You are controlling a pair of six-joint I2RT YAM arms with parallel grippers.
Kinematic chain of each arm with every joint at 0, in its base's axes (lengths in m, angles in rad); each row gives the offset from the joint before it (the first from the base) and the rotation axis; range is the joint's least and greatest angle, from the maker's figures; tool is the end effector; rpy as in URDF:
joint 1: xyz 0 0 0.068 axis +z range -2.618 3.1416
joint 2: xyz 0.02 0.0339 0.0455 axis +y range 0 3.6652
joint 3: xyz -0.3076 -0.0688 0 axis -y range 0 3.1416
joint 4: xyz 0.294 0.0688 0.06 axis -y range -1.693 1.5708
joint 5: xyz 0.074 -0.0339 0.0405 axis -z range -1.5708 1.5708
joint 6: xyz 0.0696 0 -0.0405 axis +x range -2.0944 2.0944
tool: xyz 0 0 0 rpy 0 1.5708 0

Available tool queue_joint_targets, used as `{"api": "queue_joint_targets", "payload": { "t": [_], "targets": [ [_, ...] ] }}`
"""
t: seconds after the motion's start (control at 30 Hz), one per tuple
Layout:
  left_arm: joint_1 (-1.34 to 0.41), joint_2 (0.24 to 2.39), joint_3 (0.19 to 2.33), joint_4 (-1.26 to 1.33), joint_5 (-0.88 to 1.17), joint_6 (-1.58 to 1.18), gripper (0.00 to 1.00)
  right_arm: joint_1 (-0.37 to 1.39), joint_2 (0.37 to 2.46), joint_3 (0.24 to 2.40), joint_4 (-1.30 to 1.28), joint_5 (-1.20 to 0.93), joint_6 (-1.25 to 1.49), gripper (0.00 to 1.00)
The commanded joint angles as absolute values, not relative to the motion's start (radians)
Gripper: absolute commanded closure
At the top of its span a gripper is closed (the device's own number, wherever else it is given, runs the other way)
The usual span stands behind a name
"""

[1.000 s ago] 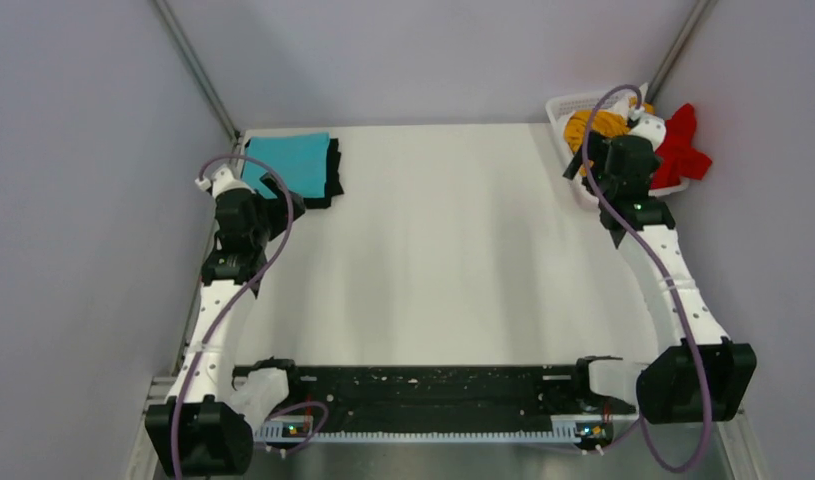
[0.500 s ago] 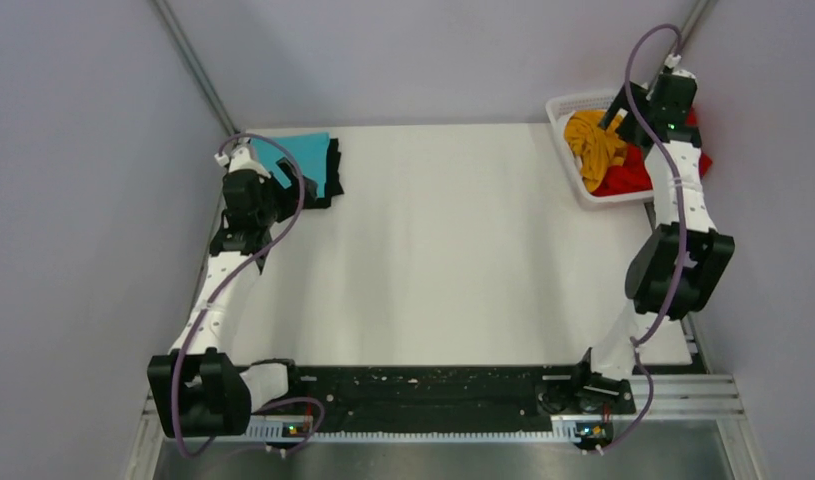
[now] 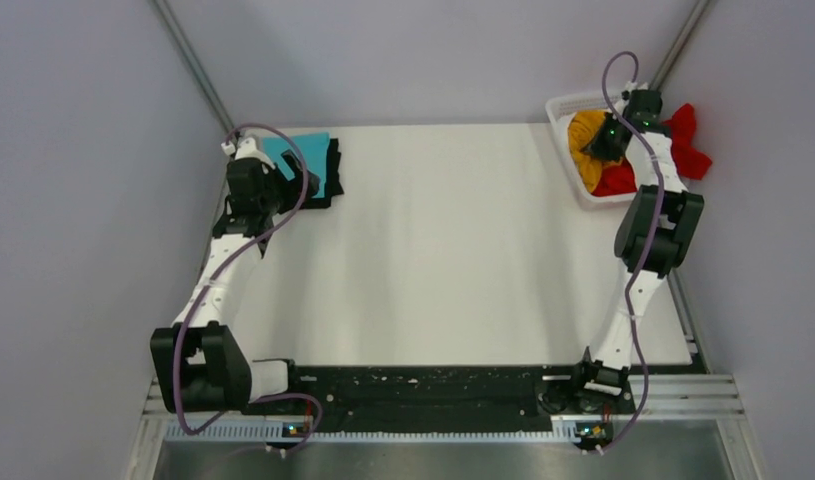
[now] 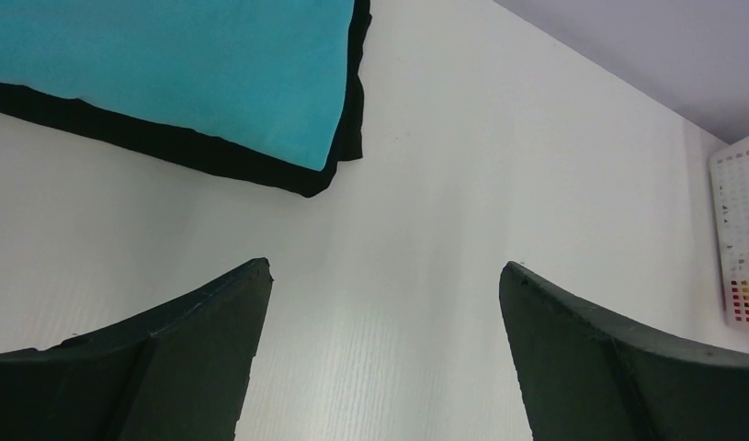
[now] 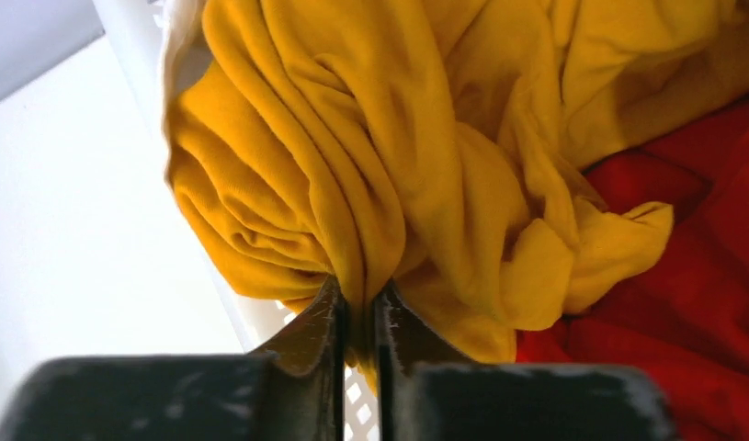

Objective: Fold and stack the t-shirts
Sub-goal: Grab crumpled tshirt from bin with the right arm, then move the tshirt to the center of the board

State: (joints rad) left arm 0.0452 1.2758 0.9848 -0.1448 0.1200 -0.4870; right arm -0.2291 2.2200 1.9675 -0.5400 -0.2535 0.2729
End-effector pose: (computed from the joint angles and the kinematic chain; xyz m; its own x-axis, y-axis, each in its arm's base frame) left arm 0.3592 0.0079 0.3205 -0.4024 -0.4833 -0.7775 -0.1412 0.8719 -0.4689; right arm 0.5930 -0.1204 0.2425 -0.6548 0.4206 -0.6279 0.2335 0.9028 0.3612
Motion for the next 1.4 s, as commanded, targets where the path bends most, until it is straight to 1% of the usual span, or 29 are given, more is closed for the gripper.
{"api": "queue_joint_targets", "payload": {
  "t": [0.0,0.1,0.27,0.4,0.5,0.57,0.67,0.77,0.87,0.93,1.0,1.03,1.1,1.2,1.3,1.33,1.37],
  "targets": [
    [0.047,1.275,1.043,-0.133,0.135,-0.469,0.01,-0.218,2.133,2.087,-0.531,-0.232,0.254,1.00],
    [0.048,1.263,1.031,-0.105,0.170,-0.468,0.01,-0.208,2.031,2.135,-0.530,-0.188,0.236,1.00],
    [0.046,1.217,0.992,-0.061,0.213,-0.482,0.01,-0.151,1.817,2.161,-0.433,-0.206,0.202,1.00],
    [0.047,1.172,0.957,-0.046,0.223,-0.499,0.01,-0.064,1.683,2.135,-0.304,-0.304,0.190,1.00],
    [0.047,1.136,0.929,-0.041,0.226,-0.513,0.01,0.005,1.609,2.109,-0.206,-0.443,0.282,1.00],
    [0.047,1.108,0.900,-0.029,0.226,-0.524,0.01,0.111,1.567,2.083,-0.179,-0.516,0.280,1.00],
    [0.047,1.060,0.868,-0.033,0.214,-0.540,0.01,0.265,1.537,2.057,-0.159,-0.576,0.257,1.00],
    [0.047,1.015,0.842,-0.052,0.178,-0.559,0.01,0.359,1.567,2.077,-0.139,-0.695,0.337,1.00],
    [0.046,0.977,0.836,-0.098,0.144,-0.570,0.01,0.380,1.601,2.086,-0.066,-0.830,0.443,1.00],
    [0.046,0.951,0.835,-0.131,0.120,-0.575,0.01,0.380,1.604,2.072,-0.038,-0.856,0.478,1.00],
    [0.047,0.923,0.834,-0.171,0.091,-0.583,0.01,0.380,1.577,2.030,-0.054,-0.818,0.450,1.00],
    [0.046,0.909,0.831,-0.184,0.081,-0.584,0.01,0.379,1.550,1.987,-0.074,-0.746,0.436,1.00],
    [0.047,0.887,0.825,-0.215,0.063,-0.590,0.01,0.373,1.488,1.858,-0.125,-0.618,0.407,1.00],
    [0.047,0.861,0.812,-0.259,0.026,-0.594,0.01,0.352,1.381,1.609,-0.160,-0.378,0.410,0.96],
    [0.046,0.853,0.796,-0.295,0.010,-0.606,0.01,0.315,1.300,1.310,-0.186,-0.152,0.437,0.89],
    [0.046,0.855,0.790,-0.308,0.009,-0.611,0.01,0.289,1.285,1.226,-0.210,-0.099,0.449,0.86],
    [0.046,0.859,0.787,-0.320,0.008,-0.617,0.01,0.245,1.275,1.158,-0.241,-0.061,0.464,0.80]
  ]
}}
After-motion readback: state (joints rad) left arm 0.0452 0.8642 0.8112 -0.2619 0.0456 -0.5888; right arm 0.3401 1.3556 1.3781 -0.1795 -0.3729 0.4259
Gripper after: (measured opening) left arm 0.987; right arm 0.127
